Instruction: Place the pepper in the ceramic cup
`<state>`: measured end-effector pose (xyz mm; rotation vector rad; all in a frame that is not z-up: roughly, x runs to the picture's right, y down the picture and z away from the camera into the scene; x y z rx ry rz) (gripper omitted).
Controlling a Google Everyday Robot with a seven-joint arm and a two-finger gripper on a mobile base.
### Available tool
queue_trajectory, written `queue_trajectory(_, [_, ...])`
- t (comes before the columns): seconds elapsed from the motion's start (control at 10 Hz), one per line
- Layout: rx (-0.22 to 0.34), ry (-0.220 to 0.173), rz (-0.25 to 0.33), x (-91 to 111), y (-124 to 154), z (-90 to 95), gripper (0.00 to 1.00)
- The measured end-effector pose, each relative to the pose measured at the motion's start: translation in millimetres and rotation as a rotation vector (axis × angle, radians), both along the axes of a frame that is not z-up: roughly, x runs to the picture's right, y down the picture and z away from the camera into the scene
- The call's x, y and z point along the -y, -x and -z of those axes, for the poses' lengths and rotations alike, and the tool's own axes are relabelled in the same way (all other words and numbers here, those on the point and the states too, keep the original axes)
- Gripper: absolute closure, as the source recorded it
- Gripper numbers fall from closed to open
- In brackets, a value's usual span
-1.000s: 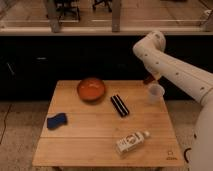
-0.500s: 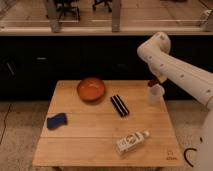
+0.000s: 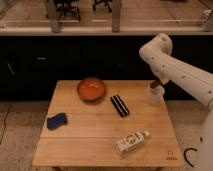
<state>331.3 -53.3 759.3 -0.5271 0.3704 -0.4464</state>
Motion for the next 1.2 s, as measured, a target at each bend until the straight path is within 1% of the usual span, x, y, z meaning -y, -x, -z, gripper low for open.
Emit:
queue_trajectory(0.3, [-0.012, 0.011, -0.014, -8, -10, -2.4, 0.96])
queue_trajectory(0.8, [-0.006, 0.019, -0.018, -13, -8, -10.9, 0.96])
queue_trajectory(1.2, [0.002, 0.018, -0.015, -12, -5, -17.2, 0.96])
